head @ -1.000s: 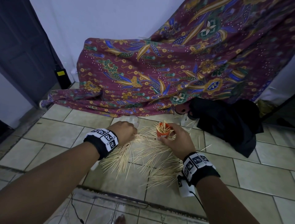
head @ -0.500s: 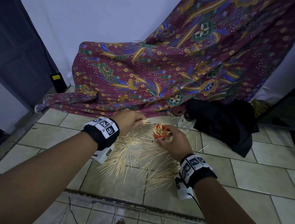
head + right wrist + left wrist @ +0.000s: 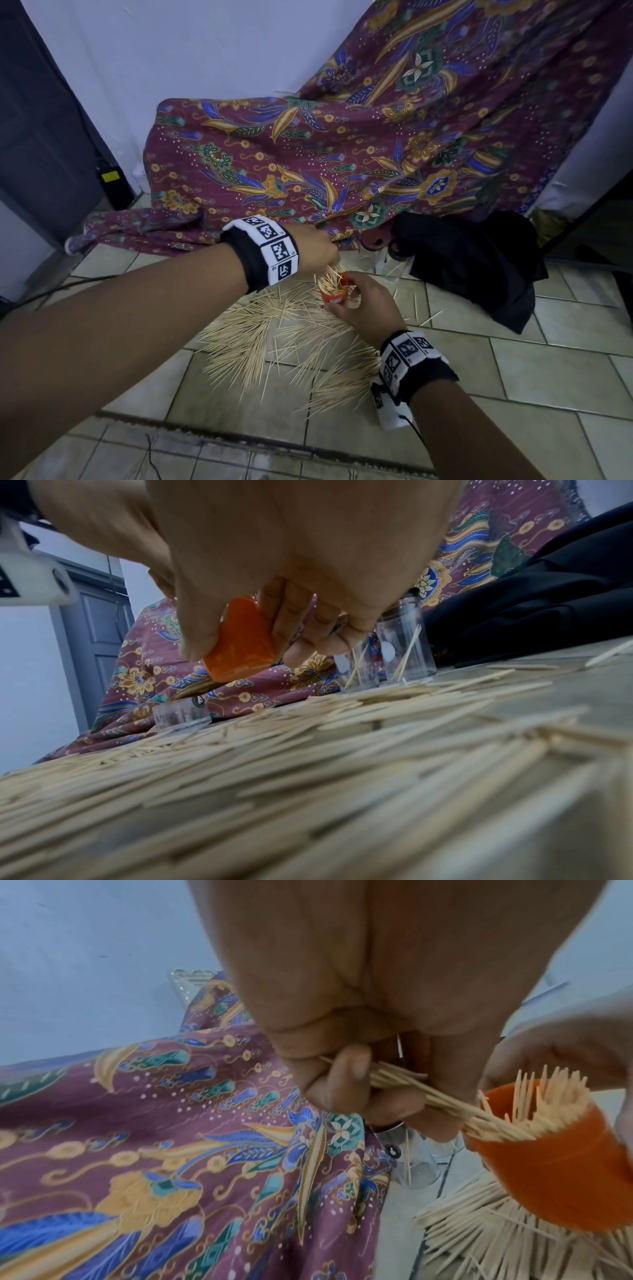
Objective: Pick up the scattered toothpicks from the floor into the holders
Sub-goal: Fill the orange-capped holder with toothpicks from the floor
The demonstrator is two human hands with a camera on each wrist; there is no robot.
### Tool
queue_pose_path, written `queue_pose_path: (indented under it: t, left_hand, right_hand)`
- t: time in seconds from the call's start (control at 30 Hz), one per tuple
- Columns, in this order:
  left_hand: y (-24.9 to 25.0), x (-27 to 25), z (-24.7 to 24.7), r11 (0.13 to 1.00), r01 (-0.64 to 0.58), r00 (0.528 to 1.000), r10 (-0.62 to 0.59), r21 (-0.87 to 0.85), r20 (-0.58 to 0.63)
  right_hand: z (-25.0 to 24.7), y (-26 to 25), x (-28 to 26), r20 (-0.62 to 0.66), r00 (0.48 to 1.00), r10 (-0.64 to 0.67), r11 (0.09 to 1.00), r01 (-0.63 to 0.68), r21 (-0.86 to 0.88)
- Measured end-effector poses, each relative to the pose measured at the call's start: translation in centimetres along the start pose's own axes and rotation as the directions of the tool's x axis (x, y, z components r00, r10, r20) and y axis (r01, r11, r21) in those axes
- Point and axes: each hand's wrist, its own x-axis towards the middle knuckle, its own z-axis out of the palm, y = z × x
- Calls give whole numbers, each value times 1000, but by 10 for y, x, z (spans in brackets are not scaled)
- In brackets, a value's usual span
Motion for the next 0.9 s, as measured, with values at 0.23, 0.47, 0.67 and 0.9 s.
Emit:
queue_pose_path:
  t: [0.23,0.47,0.67,0.9]
  left_hand:
    - [14,7,-17,997,-4,1000,4,74,-1]
    - [22,6,-22,997,53,998,-54,56,12]
    - [18,5,-18,989,68,997,-73,-130,-35]
    - [7,-5,-15,907,51,992,-94,-419,-82]
  right_hand:
    - [-1,1,0,-5,1000,14,1000,-14,5]
    - [-2,0,0,-3,1000,25,1000,-25,6]
    - [-4,-4,-1,5,1000,18,1000,-18,16]
    - [-2,-2,0,-4,1000,14,1000,-14,14]
